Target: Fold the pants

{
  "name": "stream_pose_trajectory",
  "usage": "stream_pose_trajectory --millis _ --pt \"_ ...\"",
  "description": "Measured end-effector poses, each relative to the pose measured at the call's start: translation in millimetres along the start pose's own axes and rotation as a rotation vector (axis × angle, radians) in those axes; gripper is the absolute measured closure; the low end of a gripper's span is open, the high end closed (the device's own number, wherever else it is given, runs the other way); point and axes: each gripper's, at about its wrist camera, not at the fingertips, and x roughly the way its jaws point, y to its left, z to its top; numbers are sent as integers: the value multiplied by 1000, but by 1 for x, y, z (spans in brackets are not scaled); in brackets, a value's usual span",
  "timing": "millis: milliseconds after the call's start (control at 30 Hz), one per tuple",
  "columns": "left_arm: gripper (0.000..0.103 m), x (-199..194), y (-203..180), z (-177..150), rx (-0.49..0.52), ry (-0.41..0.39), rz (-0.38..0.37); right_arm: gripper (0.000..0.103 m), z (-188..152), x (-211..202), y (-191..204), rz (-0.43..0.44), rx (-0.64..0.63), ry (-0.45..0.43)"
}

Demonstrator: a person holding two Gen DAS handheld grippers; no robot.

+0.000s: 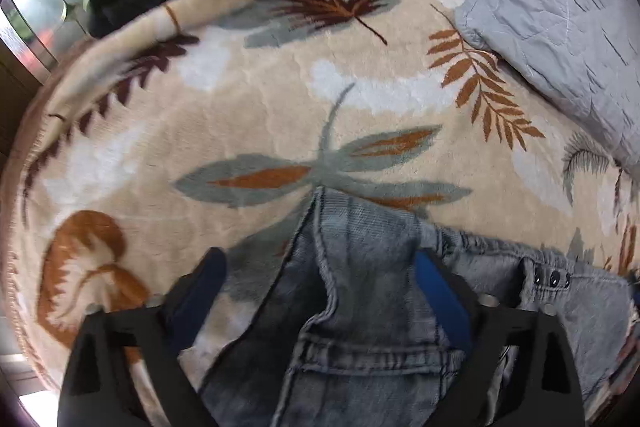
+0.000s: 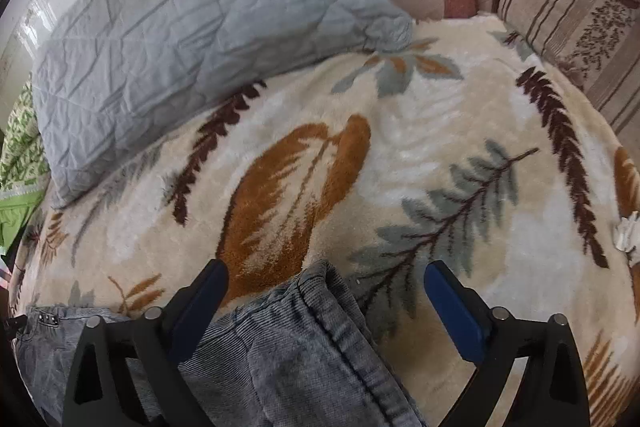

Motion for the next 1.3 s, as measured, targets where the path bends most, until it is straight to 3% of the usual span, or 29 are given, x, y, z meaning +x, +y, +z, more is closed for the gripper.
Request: stream_pose_trajectory --millis 33,100,133,167,233,367,533,667,767,900,1000,1067,1167,1300 --pt "20 1 -1 0 -7 -11 -4 32 0 14 4 -12 -18 61" --pt "47 -3 -5 -1 7 -45 -22 41 -4 19 14 -79 -79 60" --pt "70 -6 -7 -2 12 -56 -10 62 -6 15 17 -83 -98 50" --pt "82 -9 -8 -4 11 -63 -18 71 -7 11 18 -79 -101 50" --pt "88 -18 -13 -11 17 -73 -48 78 -11 -1 16 -57 -89 31" --pt "89 -58 -19 -31 69 -153 -78 85 -22 -41 12 -19 -82 -31" --pt "89 -136 -3 -58 105 -279 -147 86 -42 -121 -1 32 -67 -156" --pt "89 -176 19 -94 150 -363 -176 86 -75 -184 -24 69 -50 -225" --pt "89 -185 32 -139 208 -337 -142 86 -111 -214 -43 87 -48 -213" --pt "89 -170 46 -198 273 -231 -97 86 -162 -229 -66 80 -50 -142" --pt "83 -146 56 -231 315 -106 32 82 -203 -227 -88 130 -23 -3" --pt "83 -139 64 -243 312 -70 108 81 -224 -221 -102 170 3 97" --pt "79 -156 77 -252 262 -104 102 80 -244 -231 -121 196 12 129" --pt "56 -191 63 -254 228 -225 49 80 -246 -261 -137 199 45 11"
